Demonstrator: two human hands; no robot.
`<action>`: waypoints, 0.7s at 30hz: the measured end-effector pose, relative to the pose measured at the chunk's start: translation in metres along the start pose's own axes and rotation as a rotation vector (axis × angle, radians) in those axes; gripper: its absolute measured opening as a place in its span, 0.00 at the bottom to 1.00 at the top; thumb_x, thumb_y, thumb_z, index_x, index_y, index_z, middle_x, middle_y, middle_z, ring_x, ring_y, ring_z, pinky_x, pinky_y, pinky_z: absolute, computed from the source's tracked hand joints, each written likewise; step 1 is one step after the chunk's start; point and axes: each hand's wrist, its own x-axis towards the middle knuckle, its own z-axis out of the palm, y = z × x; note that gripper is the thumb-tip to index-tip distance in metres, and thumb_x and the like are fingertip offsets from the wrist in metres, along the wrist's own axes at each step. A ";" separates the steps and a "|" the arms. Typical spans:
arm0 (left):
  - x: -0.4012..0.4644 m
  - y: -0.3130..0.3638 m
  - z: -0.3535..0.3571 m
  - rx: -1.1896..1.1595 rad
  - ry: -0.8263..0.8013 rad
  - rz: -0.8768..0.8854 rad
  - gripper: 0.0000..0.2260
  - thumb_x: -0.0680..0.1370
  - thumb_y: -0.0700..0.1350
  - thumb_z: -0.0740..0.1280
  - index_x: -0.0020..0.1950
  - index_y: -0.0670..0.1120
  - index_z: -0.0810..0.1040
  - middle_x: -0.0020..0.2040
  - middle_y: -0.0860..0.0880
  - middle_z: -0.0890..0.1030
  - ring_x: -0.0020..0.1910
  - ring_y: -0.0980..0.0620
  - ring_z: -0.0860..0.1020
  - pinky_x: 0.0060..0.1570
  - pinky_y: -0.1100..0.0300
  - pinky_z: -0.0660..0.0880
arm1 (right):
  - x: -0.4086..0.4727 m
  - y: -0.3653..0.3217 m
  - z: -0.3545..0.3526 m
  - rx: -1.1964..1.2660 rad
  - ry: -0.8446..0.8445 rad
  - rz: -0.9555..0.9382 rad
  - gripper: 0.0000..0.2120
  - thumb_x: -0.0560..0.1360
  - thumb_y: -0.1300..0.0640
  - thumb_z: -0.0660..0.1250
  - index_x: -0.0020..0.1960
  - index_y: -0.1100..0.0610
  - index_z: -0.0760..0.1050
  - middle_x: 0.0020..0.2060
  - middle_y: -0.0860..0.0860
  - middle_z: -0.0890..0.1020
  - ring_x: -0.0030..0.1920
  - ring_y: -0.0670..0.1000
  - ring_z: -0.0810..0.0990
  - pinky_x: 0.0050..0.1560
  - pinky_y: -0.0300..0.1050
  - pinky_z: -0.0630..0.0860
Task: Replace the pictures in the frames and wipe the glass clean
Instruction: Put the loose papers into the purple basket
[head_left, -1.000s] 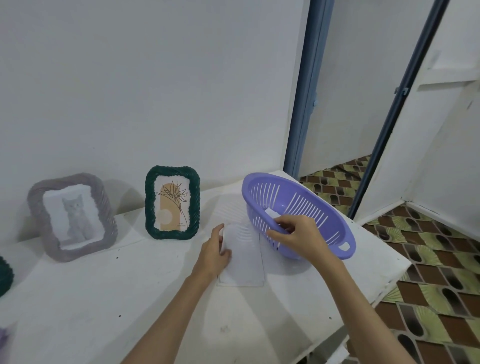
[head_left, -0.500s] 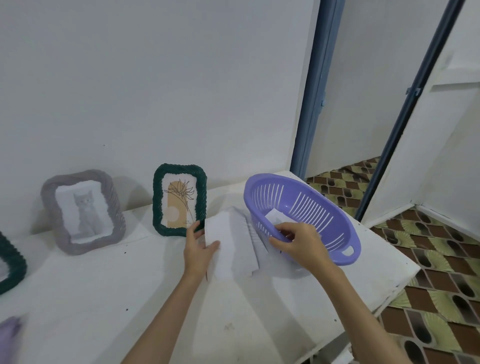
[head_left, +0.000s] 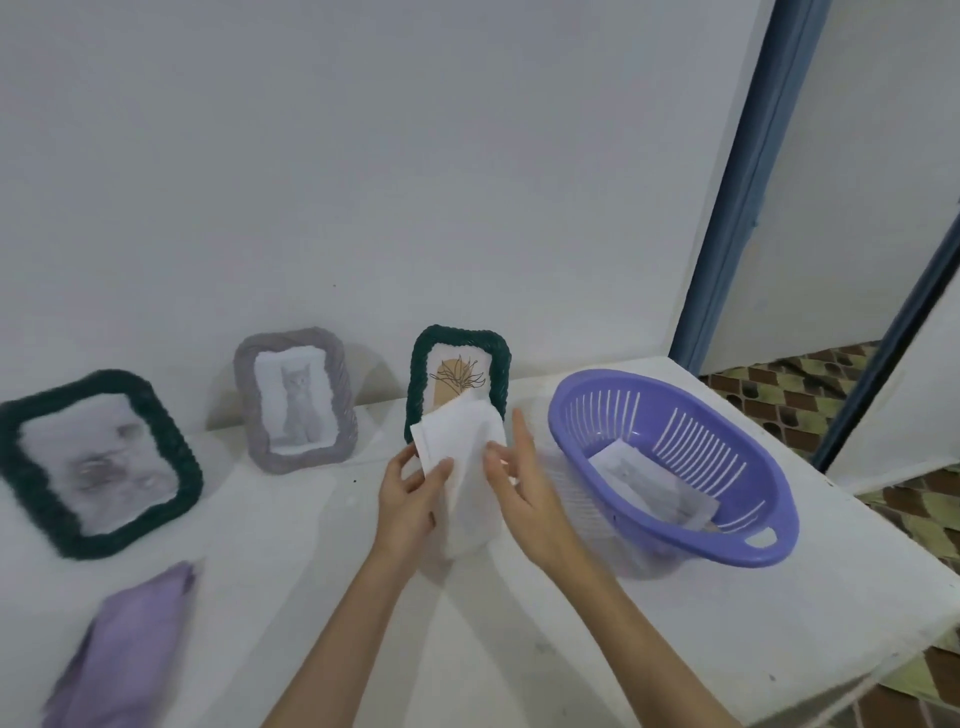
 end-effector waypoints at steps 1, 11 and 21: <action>-0.003 0.003 0.000 -0.027 -0.044 -0.002 0.18 0.78 0.48 0.63 0.66 0.47 0.66 0.54 0.45 0.82 0.51 0.45 0.81 0.48 0.50 0.78 | 0.003 0.001 0.009 0.081 0.011 0.027 0.30 0.77 0.43 0.53 0.74 0.42 0.40 0.63 0.41 0.69 0.62 0.41 0.70 0.60 0.37 0.63; -0.015 0.012 -0.019 0.266 0.047 0.303 0.07 0.76 0.40 0.66 0.50 0.51 0.74 0.55 0.52 0.75 0.55 0.52 0.72 0.40 0.72 0.71 | 0.004 0.008 0.017 0.217 0.225 -0.003 0.42 0.71 0.76 0.55 0.74 0.44 0.45 0.58 0.24 0.59 0.57 0.42 0.73 0.45 0.34 0.75; -0.032 0.021 0.036 0.188 -0.169 0.144 0.15 0.78 0.36 0.55 0.54 0.53 0.74 0.52 0.57 0.76 0.51 0.56 0.77 0.51 0.53 0.76 | 0.009 0.000 -0.003 0.431 0.299 -0.067 0.26 0.73 0.71 0.56 0.59 0.44 0.75 0.60 0.42 0.76 0.60 0.38 0.74 0.54 0.34 0.75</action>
